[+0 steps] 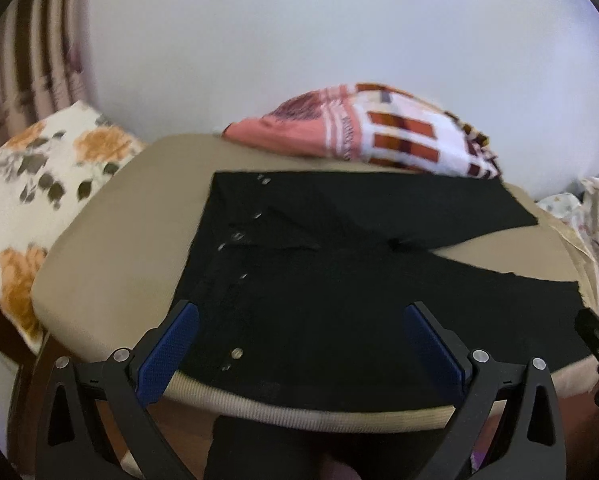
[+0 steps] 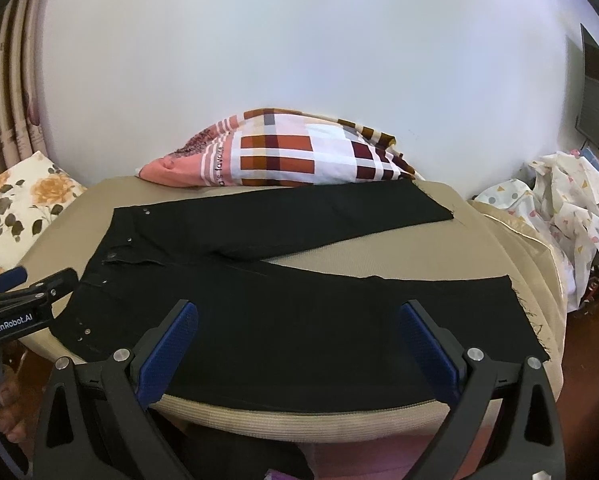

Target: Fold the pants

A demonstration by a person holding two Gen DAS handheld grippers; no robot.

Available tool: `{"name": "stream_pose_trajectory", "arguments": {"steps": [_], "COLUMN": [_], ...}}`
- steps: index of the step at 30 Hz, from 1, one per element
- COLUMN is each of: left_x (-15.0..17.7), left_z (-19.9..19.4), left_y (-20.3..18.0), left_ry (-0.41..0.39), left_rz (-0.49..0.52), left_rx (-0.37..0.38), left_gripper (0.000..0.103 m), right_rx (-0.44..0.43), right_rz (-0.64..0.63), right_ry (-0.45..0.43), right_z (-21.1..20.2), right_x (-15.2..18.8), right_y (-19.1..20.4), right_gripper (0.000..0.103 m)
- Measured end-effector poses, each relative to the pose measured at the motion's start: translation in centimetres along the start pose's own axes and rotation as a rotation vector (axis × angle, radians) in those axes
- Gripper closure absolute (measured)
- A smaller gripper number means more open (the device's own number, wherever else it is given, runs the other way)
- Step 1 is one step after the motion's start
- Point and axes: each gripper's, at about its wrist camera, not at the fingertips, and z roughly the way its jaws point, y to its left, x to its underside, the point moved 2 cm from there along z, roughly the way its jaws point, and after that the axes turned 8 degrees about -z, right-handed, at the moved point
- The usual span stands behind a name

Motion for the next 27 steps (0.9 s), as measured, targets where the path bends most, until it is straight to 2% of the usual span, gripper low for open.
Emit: {"name": "stream_pose_trajectory", "arguments": {"steps": [1,3,8,11,12,15,19,21,24,27], "left_x": [0.1,0.4,1.1,1.3,1.4,1.2,0.8,0.6,0.1,-0.1], "left_z": [0.4,0.7,0.6,0.6,0.5,0.0,-0.5,-0.4,0.2,-0.2], "left_y": [0.2,0.5,0.7,0.8,0.9,1.1,1.8,2.2,1.3,-0.6], "left_ry": [0.028,0.051,-0.005,0.022,0.016,-0.002,-0.069,-0.061,-0.027,-0.051], "left_rz": [-0.014,-0.021,0.037,0.068,0.062,0.047,-0.008,-0.031,0.042,0.14], "left_rx": [-0.019,-0.01,-0.059,0.025,0.028,0.107,0.127,0.139,0.119,0.102], "left_gripper": [0.001,0.001,0.001,0.001,0.001,0.001,0.001,0.001,0.001,0.001], "right_rx": [0.002,0.007,0.017,0.011,0.007,0.008,0.025,0.042,0.058,0.079], "right_rz": [0.0,0.006,0.016,0.022,0.02,0.006,-0.008,-0.018,-0.011,0.011], "right_ry": [0.006,0.01,0.02,0.024,0.023,0.029,0.029,0.031,0.038,0.066], "right_z": [0.1,0.2,0.7,1.0,1.0,1.3,1.5,1.7,2.7,4.9], "right_x": [0.0,0.1,0.1,0.0,0.0,-0.1,-0.2,-0.3,-0.9,-1.9], "right_y": [-0.1,-0.2,-0.6,-0.7,-0.7,-0.5,-0.3,-0.3,-0.8,-2.0], "right_gripper": [0.003,0.003,0.003,0.004,0.005,0.005,0.005,0.005,0.005,0.005]}}
